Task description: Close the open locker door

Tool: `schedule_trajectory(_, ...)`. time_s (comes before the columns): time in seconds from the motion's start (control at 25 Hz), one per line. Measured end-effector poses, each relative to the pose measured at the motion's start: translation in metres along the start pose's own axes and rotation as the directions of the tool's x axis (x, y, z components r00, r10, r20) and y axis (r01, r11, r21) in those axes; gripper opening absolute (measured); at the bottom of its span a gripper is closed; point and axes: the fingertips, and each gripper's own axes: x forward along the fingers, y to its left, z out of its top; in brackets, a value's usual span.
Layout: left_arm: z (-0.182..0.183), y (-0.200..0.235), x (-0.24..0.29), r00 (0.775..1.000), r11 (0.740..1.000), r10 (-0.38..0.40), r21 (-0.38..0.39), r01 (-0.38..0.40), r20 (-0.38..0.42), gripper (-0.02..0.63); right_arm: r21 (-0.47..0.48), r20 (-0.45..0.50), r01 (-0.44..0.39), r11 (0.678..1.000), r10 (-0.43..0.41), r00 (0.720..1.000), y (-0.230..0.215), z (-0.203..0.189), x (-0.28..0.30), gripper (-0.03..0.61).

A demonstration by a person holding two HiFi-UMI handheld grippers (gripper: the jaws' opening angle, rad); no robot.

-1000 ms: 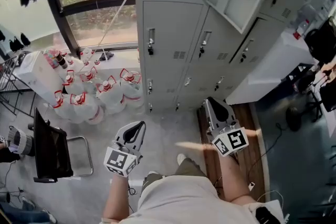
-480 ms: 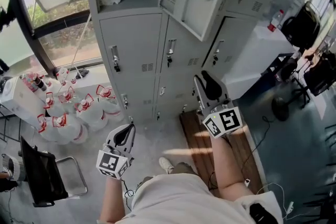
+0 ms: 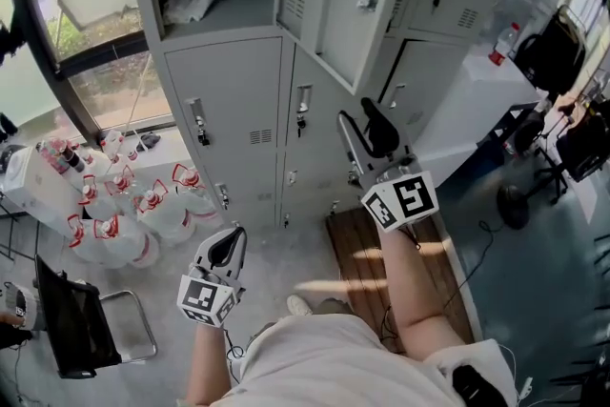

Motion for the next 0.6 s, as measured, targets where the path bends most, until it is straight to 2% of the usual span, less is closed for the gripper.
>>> schedule_trajectory(0.36, -0.013, 0.006, -0.004, 0.997, 0.998, 0.061, -0.019, -0.062, -0.040, 0.003, -0.004, 0.059, -0.003, 1.000, 0.004, 0.998, -0.006, 0.011, 0.021, 0.179)
schedule_trajectory(0.6, -0.017, 0.014, -0.022, 0.994, 0.995, 0.094, -0.026, -0.096, -0.051, 0.003, 0.013, 0.082, -0.009, 1.000, 0.008, 0.997, 0.008, 0.016, 0.027, 0.181)
